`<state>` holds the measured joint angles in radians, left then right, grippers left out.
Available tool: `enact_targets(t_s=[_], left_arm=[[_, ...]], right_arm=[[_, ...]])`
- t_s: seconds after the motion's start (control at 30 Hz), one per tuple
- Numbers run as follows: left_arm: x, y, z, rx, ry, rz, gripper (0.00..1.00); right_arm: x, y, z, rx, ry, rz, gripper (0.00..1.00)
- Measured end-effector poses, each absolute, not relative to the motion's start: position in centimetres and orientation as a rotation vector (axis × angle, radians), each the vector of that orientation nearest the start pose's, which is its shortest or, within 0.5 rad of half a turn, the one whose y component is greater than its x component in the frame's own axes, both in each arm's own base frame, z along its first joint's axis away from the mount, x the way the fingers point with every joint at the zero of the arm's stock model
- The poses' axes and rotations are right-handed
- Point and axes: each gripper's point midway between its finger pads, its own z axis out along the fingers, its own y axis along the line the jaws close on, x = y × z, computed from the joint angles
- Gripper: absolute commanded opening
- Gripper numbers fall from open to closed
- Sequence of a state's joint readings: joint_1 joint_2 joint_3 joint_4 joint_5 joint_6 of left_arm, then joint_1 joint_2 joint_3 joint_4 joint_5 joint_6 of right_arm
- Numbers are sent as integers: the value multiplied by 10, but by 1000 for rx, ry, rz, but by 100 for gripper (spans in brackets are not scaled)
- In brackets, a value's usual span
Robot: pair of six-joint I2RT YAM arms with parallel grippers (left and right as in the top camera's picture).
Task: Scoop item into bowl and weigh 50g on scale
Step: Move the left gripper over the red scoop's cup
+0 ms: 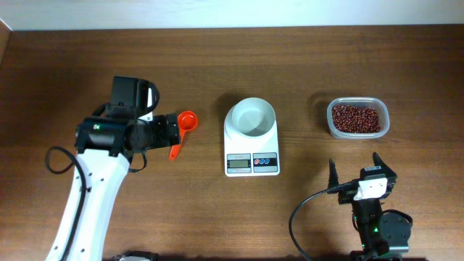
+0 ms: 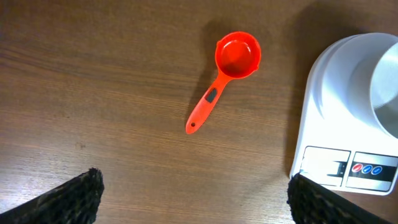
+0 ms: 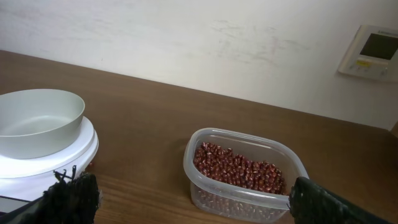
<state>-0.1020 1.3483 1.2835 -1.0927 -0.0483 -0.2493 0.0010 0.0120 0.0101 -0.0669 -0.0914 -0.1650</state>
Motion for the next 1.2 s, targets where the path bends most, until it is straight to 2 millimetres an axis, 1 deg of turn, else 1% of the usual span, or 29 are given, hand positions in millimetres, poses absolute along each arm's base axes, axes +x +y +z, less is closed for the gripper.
enact_targets(t_s=[0.03, 0.13, 0.23, 0.27, 0.33, 0.37, 0.4, 0.43, 0.47, 0.53, 0.57, 0.63, 0.67, 0.73, 0.8, 0.83, 1.0, 1.1, 1.2], left_arm=[[309, -23, 187, -215, 2729, -33, 0], [310, -27, 177, -207, 2768, -51, 0], [310, -32, 175, -200, 2779, -90, 0], [310, -33, 175, -200, 2779, -95, 4], [310, -34, 174, -209, 2782, -106, 17], [310, -34, 173, -212, 2785, -106, 44], [311, -34, 169, -213, 2797, -104, 79], [312, -34, 164, -215, 2816, -100, 86], [314, -34, 155, -217, 2844, -94, 88], [316, -35, 143, -217, 2882, -85, 95], [322, -35, 130, -196, 2910, -77, 96], [328, -36, 117, -141, 2937, -67, 98], [331, -37, 105, -104, 2963, -60, 99], [341, -38, 90, -79, 2974, -55, 99], [342, -38, 72, -69, 3017, -46, 99], [343, -37, 69, -70, 3020, -37, 100], [374, -29, 75, -77, 2891, 32, 100], [377, -29, 76, -78, 2879, 35, 99], [385, -29, 75, -79, 2840, 31, 100]], right_arm=[[246, 16, 159, -205, 1627, -50, 99], [246, 16, 159, -205, 1627, -51, 99], [246, 16, 159, -205, 1627, -51, 99], [246, 16, 159, -205, 1627, -50, 99], [246, 16, 159, -205, 1627, -50, 99], [246, 16, 159, -205, 1627, -50, 99], [246, 16, 159, -205, 1627, -50, 99], [246, 16, 159, -205, 1627, -50, 99], [246, 16, 159, -205, 1627, -50, 99], [246, 16, 159, -205, 1627, -50, 99], [246, 16, 159, -205, 1627, -51, 99], [246, 16, 159, -205, 1627, -50, 99], [246, 16, 159, -205, 1627, -50, 99], [246, 16, 159, -205, 1627, -50, 99], [246, 16, 159, -205, 1627, -51, 99], [246, 16, 159, -205, 1627, -51, 99], [246, 16, 159, -205, 1627, -50, 99], [246, 16, 159, -204, 1627, -50, 99], [246, 16, 159, -205, 1627, -51, 99]])
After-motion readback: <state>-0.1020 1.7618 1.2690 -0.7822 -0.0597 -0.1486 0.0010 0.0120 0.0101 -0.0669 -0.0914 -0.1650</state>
